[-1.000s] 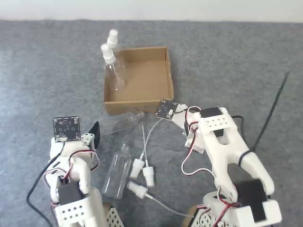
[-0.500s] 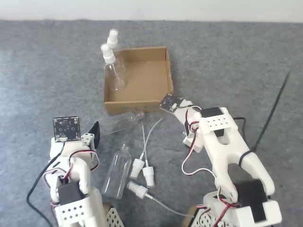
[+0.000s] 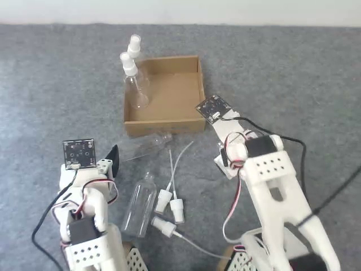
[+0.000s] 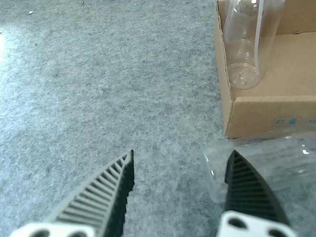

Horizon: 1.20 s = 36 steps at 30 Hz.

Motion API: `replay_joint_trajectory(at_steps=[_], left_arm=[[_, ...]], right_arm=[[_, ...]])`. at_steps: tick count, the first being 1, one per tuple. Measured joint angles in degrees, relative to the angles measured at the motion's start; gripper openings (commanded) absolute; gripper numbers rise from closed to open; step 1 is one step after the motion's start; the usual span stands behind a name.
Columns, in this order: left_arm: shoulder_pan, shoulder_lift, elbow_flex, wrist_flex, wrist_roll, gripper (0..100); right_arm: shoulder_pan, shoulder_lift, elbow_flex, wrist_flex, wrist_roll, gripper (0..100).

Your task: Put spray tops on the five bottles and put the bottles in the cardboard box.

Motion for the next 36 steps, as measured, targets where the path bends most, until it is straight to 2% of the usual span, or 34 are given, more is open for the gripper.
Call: replay_joint_trajectory(at_steps=[21,28,36], left_arm=[[0.0,0.0,0.0,0.0,0.0,28],[0.0,0.0,0.0,0.0,0.0,28],[0.0,0.0,0.0,0.0,0.0,28]], right_arm=[[-4.0,-19.0,-2.4,0.4,-12.7,8.3],[-4.2,-27.0,-2.2,0.4,-13.5,8.4],[-4.2,-33.1,6.8,-3.6,-13.5,8.4]])
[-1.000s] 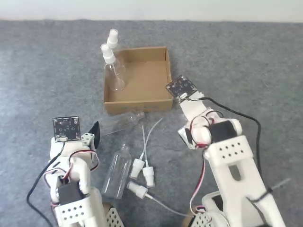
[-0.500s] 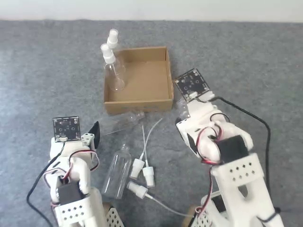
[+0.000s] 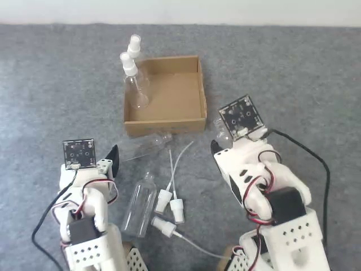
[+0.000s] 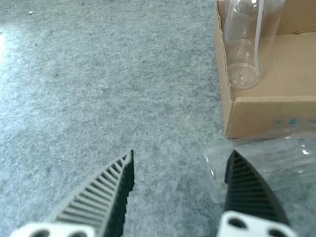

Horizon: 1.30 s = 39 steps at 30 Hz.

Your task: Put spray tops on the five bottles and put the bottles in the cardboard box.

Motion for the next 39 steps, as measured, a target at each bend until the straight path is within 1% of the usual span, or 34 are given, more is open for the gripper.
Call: replay_joint_trajectory(at_steps=[9,16,18,21,28,31,35,39], left_arm=[[0.0,0.0,0.0,0.0,0.0,28],[-0.4,0.0,-0.1,0.0,0.0,28],[-0.4,0.0,-0.1,0.2,0.0,28],[0.3,0.0,-2.4,1.9,-0.2,28],[4.7,0.0,-10.0,8.4,-5.7,28],[6.3,0.0,-14.2,12.2,-8.1,28],[8.4,0.2,-20.5,17.2,-10.8,28],[10.8,7.2,-26.9,20.4,-13.0,28]], right_arm=[[0.1,-9.8,7.7,-2.3,-0.1,8.4],[5.7,-14.6,14.4,-7.4,-0.2,8.3],[7.1,-15.5,15.2,-8.1,-2.0,8.3],[9.4,-16.4,15.2,-8.4,-4.3,8.3],[13.9,-16.5,15.2,-8.4,-8.4,8.3],[15.4,-16.5,15.2,-8.8,-9.0,8.3],[17.1,-16.6,18.0,-12.0,-9.1,8.3],[16.9,-16.5,19.3,-14.3,-9.1,8.3]])
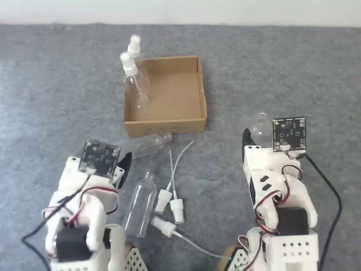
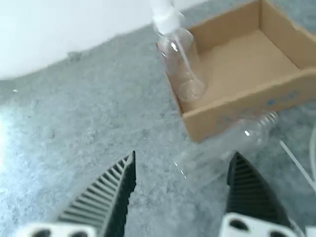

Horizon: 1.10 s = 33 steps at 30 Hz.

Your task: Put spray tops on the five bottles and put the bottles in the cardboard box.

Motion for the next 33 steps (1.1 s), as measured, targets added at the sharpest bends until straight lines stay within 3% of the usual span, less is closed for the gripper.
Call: replay_joint_trajectory(at_steps=[7,24,33], left_arm=[[5.9,17.4,-10.0,5.6,-2.0,28],[23.0,37.9,-11.0,7.3,-2.8,28],[28.2,43.3,-11.0,7.3,-19.9,28]], right_arm=[[0.4,0.0,0.1,-0.4,0.0,8.3],[2.8,0.0,0.1,-0.4,-1.0,8.5],[9.2,0.0,0.1,-2.8,-2.5,8.4]])
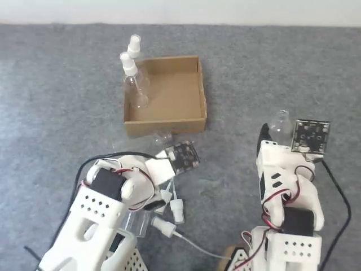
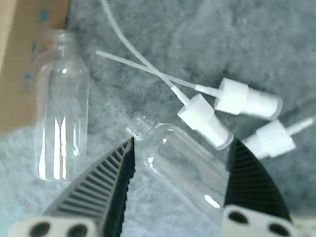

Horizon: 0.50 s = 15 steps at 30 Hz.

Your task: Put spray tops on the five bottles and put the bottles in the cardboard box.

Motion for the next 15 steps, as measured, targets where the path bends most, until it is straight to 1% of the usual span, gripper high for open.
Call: replay_joint_trajectory(at_steps=[6,15], left_arm=[[0.1,0.1,0.0,0.0,-10.8,28],[0.2,0.1,0.0,0.0,-22.5,28]], right_arm=[[3.2,0.0,0.0,-0.4,-0.2,8.4],[10.2,0.0,0.0,-2.6,-0.3,8.3]])
